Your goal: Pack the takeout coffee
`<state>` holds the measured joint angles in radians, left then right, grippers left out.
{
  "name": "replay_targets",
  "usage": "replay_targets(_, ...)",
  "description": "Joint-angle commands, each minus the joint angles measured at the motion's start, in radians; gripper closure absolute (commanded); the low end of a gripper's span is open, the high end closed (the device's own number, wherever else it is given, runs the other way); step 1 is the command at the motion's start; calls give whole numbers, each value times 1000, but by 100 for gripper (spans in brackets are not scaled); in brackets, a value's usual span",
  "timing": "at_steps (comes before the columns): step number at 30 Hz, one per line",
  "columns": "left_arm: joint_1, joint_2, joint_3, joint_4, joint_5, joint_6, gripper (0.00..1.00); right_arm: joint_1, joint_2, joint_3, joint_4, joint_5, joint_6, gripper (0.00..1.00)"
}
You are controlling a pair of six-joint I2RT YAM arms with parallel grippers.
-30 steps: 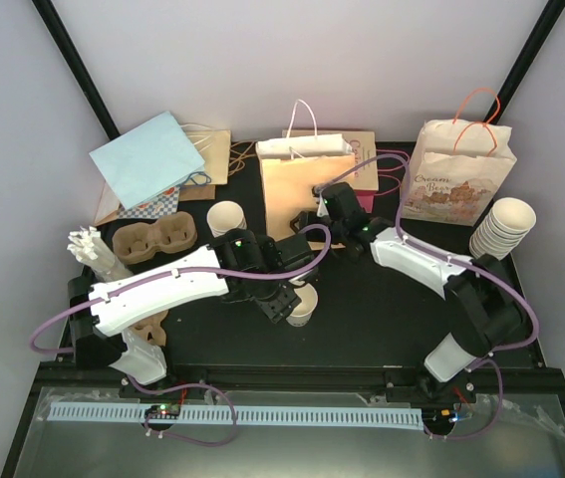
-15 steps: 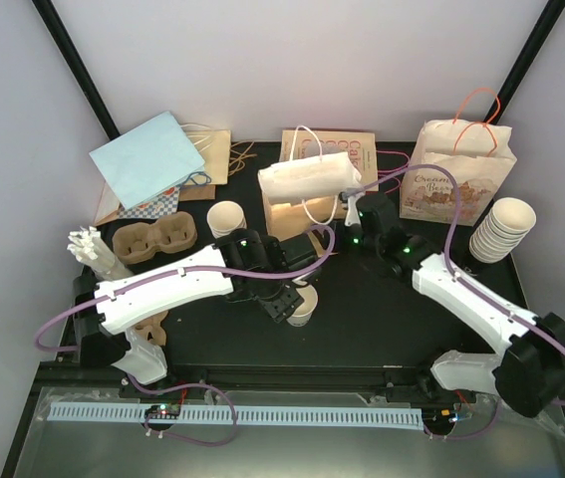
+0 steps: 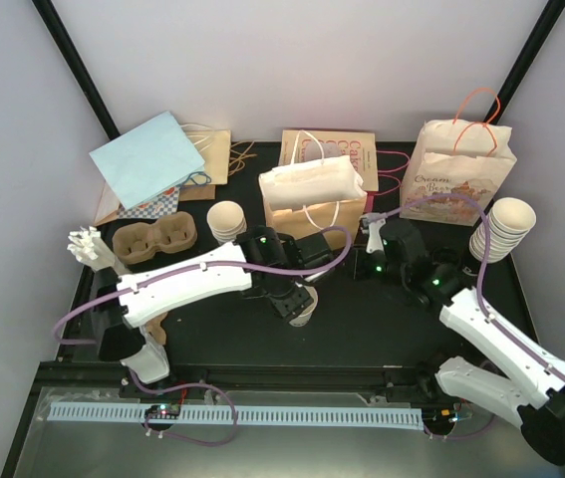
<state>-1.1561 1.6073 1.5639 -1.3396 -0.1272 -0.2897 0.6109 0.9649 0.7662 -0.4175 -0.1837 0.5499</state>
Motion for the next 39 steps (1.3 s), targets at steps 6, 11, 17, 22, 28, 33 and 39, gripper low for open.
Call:
replay_targets(6, -3, 111, 111, -22, 30, 76, 33, -2, -129, -70, -85, 27, -3, 55)
replay_targets(11, 7, 147, 126, -27, 32, 100, 33, -2, -190, -114, -99, 1, 8, 54)
replay_targets(17, 19, 178, 142, -47, 28, 115, 33, -2, -232, -166, -109, -7, 24, 54)
replay_targets(22, 24, 203, 162, -67, 15, 126, 33, -2, -245, -170, -114, -7, 25, 54)
replay_targets(28, 34, 229, 185, -77, 10, 142, 33, -2, -242, -169, -116, -12, 27, 54)
replay_targets(33, 41, 237, 191, -88, 3, 154, 32, -2, -248, -177, -117, -16, 28, 54)
replay_targets(39, 46, 255, 194, -80, 9, 166, 30, -2, -248, -184, -113, -27, 34, 54)
